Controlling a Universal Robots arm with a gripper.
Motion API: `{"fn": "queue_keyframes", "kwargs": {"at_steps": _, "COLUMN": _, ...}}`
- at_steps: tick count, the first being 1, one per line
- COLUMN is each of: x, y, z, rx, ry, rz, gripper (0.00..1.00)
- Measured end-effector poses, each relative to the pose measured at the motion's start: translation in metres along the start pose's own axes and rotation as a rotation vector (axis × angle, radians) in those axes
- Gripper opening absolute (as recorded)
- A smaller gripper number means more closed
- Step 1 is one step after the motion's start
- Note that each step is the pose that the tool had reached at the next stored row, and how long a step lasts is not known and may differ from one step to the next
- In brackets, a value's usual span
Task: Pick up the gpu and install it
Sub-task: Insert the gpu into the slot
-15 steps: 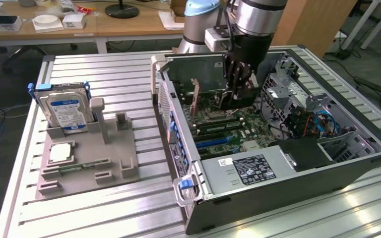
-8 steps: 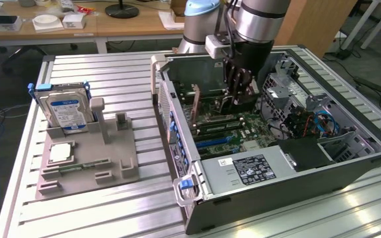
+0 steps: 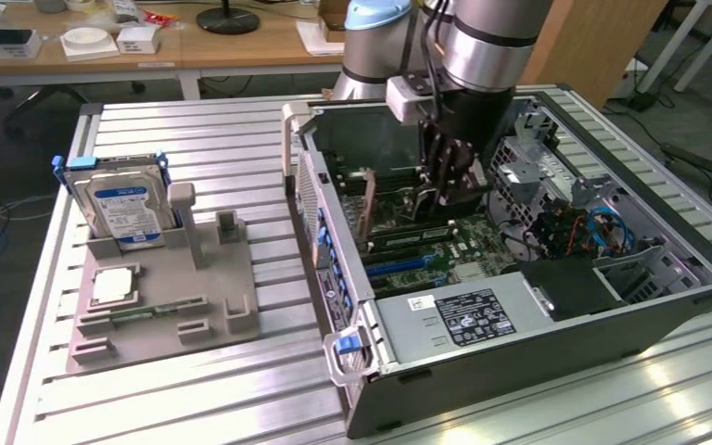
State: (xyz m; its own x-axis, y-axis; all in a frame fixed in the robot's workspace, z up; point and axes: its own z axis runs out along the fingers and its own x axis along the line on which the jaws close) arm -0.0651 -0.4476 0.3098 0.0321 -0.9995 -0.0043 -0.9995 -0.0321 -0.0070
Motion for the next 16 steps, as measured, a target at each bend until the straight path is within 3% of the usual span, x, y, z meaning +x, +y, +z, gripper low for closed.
{"fn": "queue_keyframes", "kwargs": {"at_steps": 4, "x": 0.0048, "y": 0.0002, "z": 0.0031, "rx": 0.0, "ry": -0.0002, "rz": 0.0, "gripper": 0.27}}
{"fn": "queue_keyframes", "kwargs": {"at_steps": 16, "x": 0.0052, "y": 0.0003, "z": 0.0038, "rx": 0.0, "ry": -0.0001, "rz": 0.0, "gripper": 0.27}}
